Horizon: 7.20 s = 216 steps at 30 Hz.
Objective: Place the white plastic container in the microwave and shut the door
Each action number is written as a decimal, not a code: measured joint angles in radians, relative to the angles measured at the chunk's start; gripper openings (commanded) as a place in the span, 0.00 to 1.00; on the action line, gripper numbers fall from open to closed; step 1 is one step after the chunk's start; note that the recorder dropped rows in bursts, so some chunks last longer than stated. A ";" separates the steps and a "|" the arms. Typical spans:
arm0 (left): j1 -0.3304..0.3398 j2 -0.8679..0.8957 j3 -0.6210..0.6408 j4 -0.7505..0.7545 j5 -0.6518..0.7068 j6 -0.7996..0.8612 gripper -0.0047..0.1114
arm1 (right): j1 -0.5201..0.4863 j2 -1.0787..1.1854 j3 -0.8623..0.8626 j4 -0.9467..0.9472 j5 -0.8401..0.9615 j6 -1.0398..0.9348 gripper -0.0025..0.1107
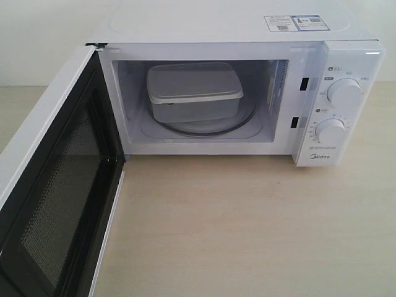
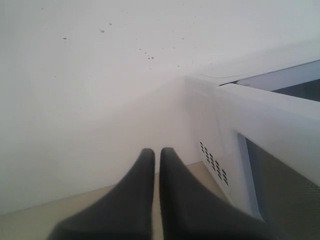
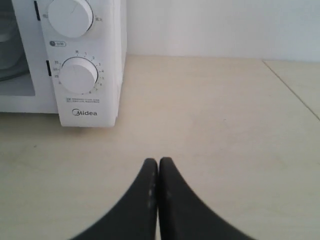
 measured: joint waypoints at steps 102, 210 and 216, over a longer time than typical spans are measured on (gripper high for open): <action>0.000 0.491 -0.746 -0.699 0.953 0.334 0.08 | -0.002 0.000 0.000 0.056 0.002 -0.027 0.02; 0.000 0.976 -0.749 -1.483 1.109 1.149 0.08 | 0.040 0.198 -0.640 -0.493 -0.738 0.885 0.02; 0.000 0.976 -0.749 -1.494 1.109 1.141 0.08 | 0.146 0.482 -0.686 -1.343 -0.797 1.886 0.02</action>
